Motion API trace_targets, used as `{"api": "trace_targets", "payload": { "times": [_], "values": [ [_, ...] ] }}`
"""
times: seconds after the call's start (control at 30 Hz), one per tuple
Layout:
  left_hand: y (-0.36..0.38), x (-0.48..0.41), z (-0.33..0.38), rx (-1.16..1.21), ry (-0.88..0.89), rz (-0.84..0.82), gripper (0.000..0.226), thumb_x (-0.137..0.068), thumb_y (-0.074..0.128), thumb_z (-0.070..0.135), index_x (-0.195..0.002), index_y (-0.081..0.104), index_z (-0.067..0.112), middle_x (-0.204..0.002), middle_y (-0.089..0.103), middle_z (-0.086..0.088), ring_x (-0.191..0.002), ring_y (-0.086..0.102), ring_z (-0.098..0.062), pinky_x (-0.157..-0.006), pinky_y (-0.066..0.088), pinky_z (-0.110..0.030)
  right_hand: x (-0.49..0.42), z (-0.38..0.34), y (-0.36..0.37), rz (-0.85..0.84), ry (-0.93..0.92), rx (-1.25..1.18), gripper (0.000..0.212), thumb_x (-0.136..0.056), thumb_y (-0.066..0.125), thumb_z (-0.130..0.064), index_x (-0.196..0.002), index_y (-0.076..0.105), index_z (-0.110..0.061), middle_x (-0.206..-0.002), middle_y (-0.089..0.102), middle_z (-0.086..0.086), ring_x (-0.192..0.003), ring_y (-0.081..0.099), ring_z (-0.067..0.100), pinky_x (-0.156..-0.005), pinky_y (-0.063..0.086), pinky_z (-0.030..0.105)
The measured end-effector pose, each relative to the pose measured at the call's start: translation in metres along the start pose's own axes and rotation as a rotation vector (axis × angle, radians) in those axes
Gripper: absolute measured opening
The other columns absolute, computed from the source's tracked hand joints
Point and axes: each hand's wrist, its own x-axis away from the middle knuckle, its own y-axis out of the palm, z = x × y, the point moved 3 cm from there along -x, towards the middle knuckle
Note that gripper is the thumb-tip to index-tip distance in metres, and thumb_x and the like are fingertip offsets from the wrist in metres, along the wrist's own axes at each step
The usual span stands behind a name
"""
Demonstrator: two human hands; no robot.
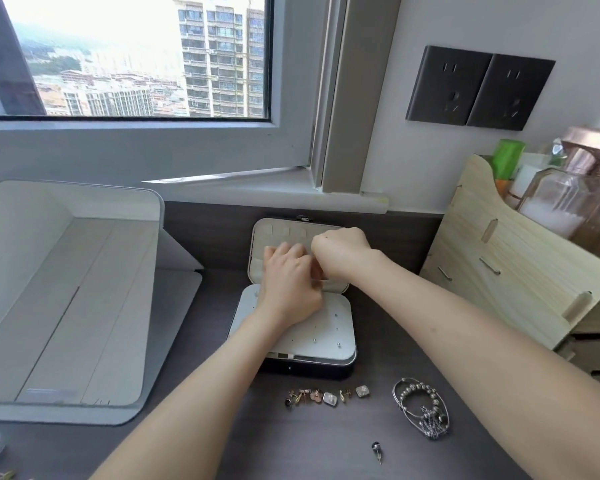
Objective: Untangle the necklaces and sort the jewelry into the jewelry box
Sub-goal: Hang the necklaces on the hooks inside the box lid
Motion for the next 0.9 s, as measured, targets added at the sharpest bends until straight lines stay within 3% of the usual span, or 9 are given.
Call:
{"api": "trace_targets", "payload": {
  "times": [0.1, 0.17, 0.27, 0.4, 0.57, 0.77, 0.9],
  "values": [
    [-0.002, 0.0, 0.001, 0.002, 0.004, -0.011, 0.006, -0.05, 0.052, 0.019, -0.049, 0.049, 0.015, -0.058, 0.048, -0.001, -0.06, 0.048, -0.028, -0.06, 0.004, -0.031, 0.004, -0.007, 0.004, 0.031, -0.072, 0.101, 0.017, -0.092, 0.049, -0.016, -0.106, 0.058, -0.014, -0.113, 0.06, 0.003, -0.103, 0.059, 0.026, -0.07, 0.035, 0.029],
    [-0.002, 0.0, 0.001, 0.003, -0.007, -0.012, 0.004, -0.051, 0.054, 0.019, -0.049, 0.053, 0.016, -0.059, 0.05, -0.001, -0.06, 0.049, -0.028, -0.06, 0.004, -0.031, 0.009, -0.005, 0.007, 0.025, -0.062, 0.043, 0.017, -0.092, 0.047, -0.014, -0.105, 0.058, -0.012, -0.108, 0.059, 0.004, -0.101, 0.059, 0.027, -0.068, 0.035, 0.03],
    [-0.001, 0.001, -0.003, 0.036, -0.051, 0.021, 0.005, -0.055, 0.057, 0.018, -0.054, 0.062, 0.019, -0.063, 0.054, 0.002, -0.064, 0.053, -0.027, -0.064, 0.01, -0.028, 0.016, 0.014, 0.008, 0.052, 0.046, -0.274, 0.011, -0.09, 0.043, -0.009, -0.094, 0.053, -0.008, -0.091, 0.051, 0.004, -0.093, 0.056, 0.03, -0.066, 0.038, 0.033],
    [-0.002, 0.003, -0.001, 0.044, -0.037, 0.026, 0.006, -0.056, 0.057, 0.016, -0.058, 0.062, 0.018, -0.065, 0.055, 0.001, -0.066, 0.053, -0.027, -0.067, 0.026, -0.032, 0.018, 0.041, 0.006, 0.192, 0.158, -0.801, 0.013, -0.09, 0.042, -0.009, -0.085, 0.053, -0.006, -0.093, 0.062, 0.009, -0.087, 0.058, 0.025, -0.073, 0.047, 0.037],
    [-0.003, 0.001, 0.0, 0.038, -0.055, 0.02, 0.005, -0.059, 0.059, 0.02, -0.061, 0.062, 0.017, -0.065, 0.056, 0.001, -0.065, 0.054, -0.028, -0.067, 0.022, -0.031, 0.02, 0.053, -0.004, 0.261, 0.26, -1.244, 0.013, -0.088, 0.043, -0.002, -0.08, 0.052, -0.008, -0.078, 0.067, 0.006, -0.071, 0.059, 0.013, -0.057, 0.041, 0.02],
    [-0.009, -0.007, -0.004, 0.167, -0.213, 0.068, 0.014, -0.086, 0.059, 0.025, -0.09, 0.067, 0.015, -0.085, 0.065, -0.001, -0.086, 0.055, -0.027, -0.072, 0.024, -0.031, 0.02, 0.054, -0.006, 0.209, 0.221, -1.274, 0.012, -0.089, 0.043, -0.004, -0.088, 0.055, -0.007, -0.073, 0.063, 0.002, -0.062, 0.051, 0.007, -0.054, 0.036, 0.016],
    [-0.016, -0.027, 0.007, 0.253, -0.244, 0.033, 0.021, -0.091, 0.055, 0.032, -0.102, 0.067, 0.019, -0.094, 0.065, 0.001, -0.095, 0.054, -0.023, -0.075, 0.026, -0.031, 0.019, 0.057, -0.007, 0.159, 0.148, -1.261, 0.014, -0.091, 0.047, -0.011, -0.091, 0.06, -0.006, -0.068, 0.057, -0.002, -0.059, 0.046, 0.006, -0.054, 0.034, 0.017]
  ]
}}
